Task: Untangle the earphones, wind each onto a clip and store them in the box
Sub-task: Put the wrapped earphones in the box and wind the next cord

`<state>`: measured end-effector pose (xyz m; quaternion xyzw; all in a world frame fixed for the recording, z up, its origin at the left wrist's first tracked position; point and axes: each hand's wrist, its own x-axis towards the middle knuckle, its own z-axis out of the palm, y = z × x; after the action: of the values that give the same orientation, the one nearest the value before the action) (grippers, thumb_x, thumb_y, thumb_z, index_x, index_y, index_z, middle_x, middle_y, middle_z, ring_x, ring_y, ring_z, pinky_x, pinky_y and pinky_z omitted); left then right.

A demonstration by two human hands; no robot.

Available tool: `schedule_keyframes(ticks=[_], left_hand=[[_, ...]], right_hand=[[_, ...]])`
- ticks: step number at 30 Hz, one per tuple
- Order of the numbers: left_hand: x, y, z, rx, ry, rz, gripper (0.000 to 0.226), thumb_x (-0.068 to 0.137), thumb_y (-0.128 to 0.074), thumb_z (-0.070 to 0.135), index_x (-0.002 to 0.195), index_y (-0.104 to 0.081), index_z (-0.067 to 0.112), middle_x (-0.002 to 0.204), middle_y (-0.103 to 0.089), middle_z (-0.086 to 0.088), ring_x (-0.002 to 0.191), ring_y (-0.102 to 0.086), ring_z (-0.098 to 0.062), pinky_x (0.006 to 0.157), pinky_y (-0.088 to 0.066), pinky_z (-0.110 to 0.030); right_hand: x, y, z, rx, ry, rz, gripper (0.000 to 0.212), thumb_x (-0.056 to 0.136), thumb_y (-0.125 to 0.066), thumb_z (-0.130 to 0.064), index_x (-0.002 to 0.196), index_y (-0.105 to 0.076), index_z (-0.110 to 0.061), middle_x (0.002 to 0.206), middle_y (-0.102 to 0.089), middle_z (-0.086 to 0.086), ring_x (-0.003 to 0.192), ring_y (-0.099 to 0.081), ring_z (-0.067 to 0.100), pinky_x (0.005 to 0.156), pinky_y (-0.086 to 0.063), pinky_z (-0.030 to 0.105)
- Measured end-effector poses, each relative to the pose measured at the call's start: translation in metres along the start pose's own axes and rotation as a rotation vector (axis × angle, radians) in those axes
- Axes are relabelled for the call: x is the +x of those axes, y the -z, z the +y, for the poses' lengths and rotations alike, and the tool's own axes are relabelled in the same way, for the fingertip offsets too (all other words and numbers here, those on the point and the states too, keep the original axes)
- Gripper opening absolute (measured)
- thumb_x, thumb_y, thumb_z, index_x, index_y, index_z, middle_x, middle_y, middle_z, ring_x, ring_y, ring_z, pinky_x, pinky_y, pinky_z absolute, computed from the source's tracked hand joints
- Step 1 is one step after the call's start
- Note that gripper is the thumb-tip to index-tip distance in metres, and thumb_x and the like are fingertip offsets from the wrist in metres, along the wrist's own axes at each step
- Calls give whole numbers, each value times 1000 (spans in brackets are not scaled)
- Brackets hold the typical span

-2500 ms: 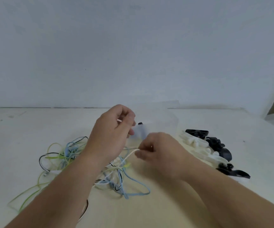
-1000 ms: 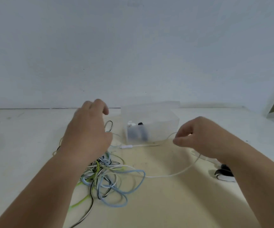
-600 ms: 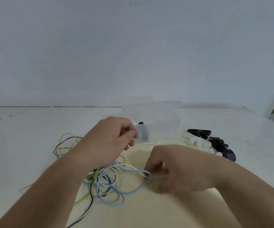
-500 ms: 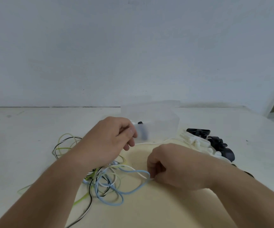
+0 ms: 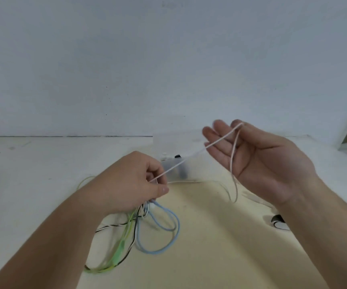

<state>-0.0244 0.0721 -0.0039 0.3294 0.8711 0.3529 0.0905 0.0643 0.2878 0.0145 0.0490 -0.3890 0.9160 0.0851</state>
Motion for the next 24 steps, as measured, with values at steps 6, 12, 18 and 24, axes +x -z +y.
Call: schedule_keyframes(ticks=[6, 12, 18, 24], left_hand=[[-3, 3, 0, 91, -29, 15, 16, 77, -74, 11, 75, -69, 26, 75, -68, 12, 53, -56, 0, 50, -43, -13], [-3, -1, 4, 148, -85, 31, 25, 70, -73, 11, 81, -64, 32, 79, -66, 15, 55, -53, 0, 52, -42, -12], [-1, -5, 4, 139, -70, 86, 27, 69, -68, 10, 82, -66, 34, 75, -63, 26, 46, -52, -6, 52, -43, -23], [-3, 5, 6, 36, -53, 99, 21, 53, -55, 20, 71, -62, 27, 94, -70, 25, 86, -72, -26, 81, -58, -48]], right_hand=[[2, 8, -5, 114, 129, 69, 15, 94, -41, -8, 81, -46, -14, 60, -38, -2, 51, -43, 13, 62, -54, 29], [-4, 7, -4, -765, 117, 184, 8, 75, -66, -10, 74, -59, -13, 48, -30, -7, 44, -22, 11, 43, -17, 23], [-9, 3, 25, -1722, -168, -168, 13, 87, -73, -30, 78, -76, -22, 45, -46, -14, 45, -40, 4, 47, -32, 12], [-7, 3, 23, -1477, -86, 39, 15, 89, -66, -18, 75, -70, -13, 70, -61, 3, 52, -44, 7, 54, -33, 18]])
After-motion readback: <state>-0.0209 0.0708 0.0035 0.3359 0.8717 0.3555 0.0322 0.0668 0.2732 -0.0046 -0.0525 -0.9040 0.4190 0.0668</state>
